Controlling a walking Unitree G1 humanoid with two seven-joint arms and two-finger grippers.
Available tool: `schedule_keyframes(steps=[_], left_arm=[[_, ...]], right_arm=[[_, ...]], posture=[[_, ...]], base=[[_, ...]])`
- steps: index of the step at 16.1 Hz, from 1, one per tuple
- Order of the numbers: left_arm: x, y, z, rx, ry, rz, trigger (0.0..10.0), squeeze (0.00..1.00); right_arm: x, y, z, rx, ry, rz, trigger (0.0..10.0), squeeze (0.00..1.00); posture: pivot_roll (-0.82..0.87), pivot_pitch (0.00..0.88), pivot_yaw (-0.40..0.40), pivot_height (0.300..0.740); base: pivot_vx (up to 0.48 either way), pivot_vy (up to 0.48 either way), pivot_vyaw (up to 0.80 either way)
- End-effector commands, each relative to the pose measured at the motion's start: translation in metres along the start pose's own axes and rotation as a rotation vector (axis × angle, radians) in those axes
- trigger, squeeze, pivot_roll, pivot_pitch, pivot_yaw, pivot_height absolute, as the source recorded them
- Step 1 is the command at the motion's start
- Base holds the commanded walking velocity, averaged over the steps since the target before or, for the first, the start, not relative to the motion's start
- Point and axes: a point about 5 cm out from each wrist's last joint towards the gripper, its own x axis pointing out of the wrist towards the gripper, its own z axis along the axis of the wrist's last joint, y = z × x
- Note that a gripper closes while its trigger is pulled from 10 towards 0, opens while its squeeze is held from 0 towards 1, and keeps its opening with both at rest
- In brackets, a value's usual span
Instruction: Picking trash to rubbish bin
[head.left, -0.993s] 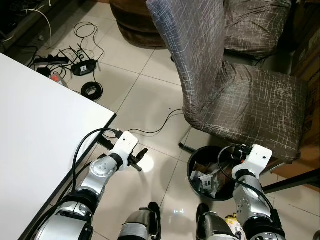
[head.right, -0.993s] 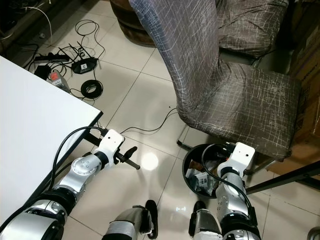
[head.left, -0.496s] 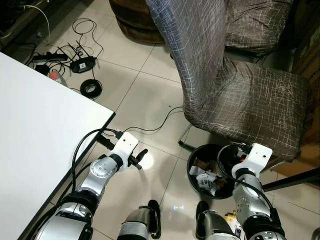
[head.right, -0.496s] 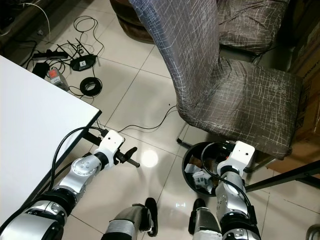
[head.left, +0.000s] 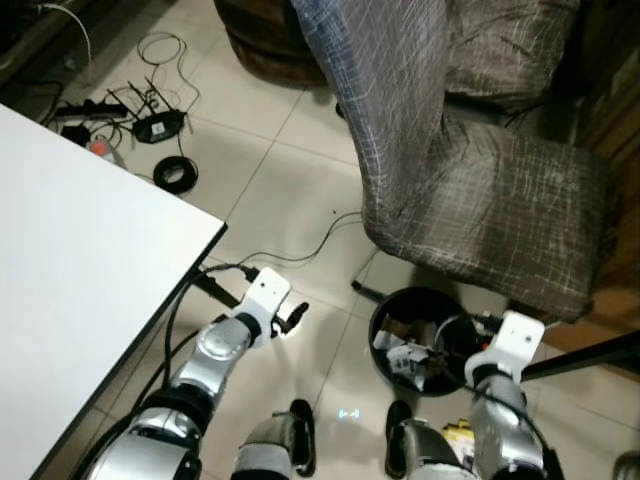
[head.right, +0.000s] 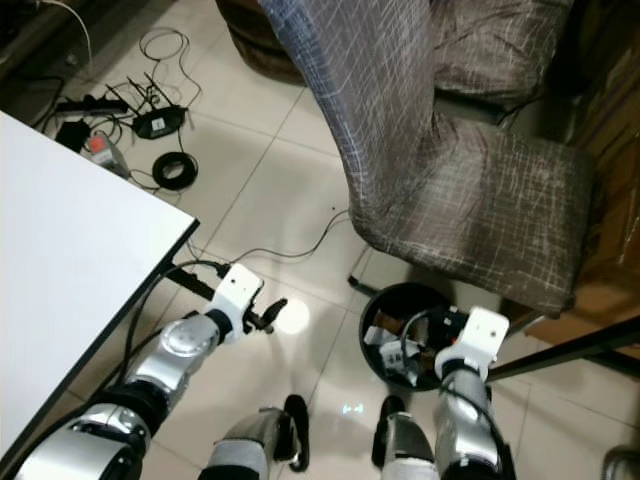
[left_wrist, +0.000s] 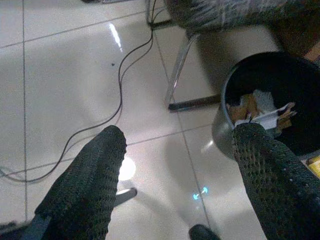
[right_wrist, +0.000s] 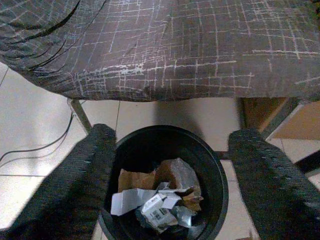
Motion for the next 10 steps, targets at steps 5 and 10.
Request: schedule_keyframes(steps=[5,10], left_arm=[[0.007,-0.017,0.0,0.007,0.025,0.003,10.0,0.0],[0.016,-0.026,0.011,-0.003,0.003,0.04,10.0,0.0]], right_arm=[[-0.018,0.004,-0.009,-0.02,-0.001,0.016,10.0,0.35],[-0.031,-0.001,-0.012,-0.038,0.005,-0.012,10.0,0.0]], posture=[[0.09,0.173,0.039,0.74],[0.06,0.12,0.015,0.74]], base=[[0.0,0.0,0.0],[0.0,0.0,0.0]])
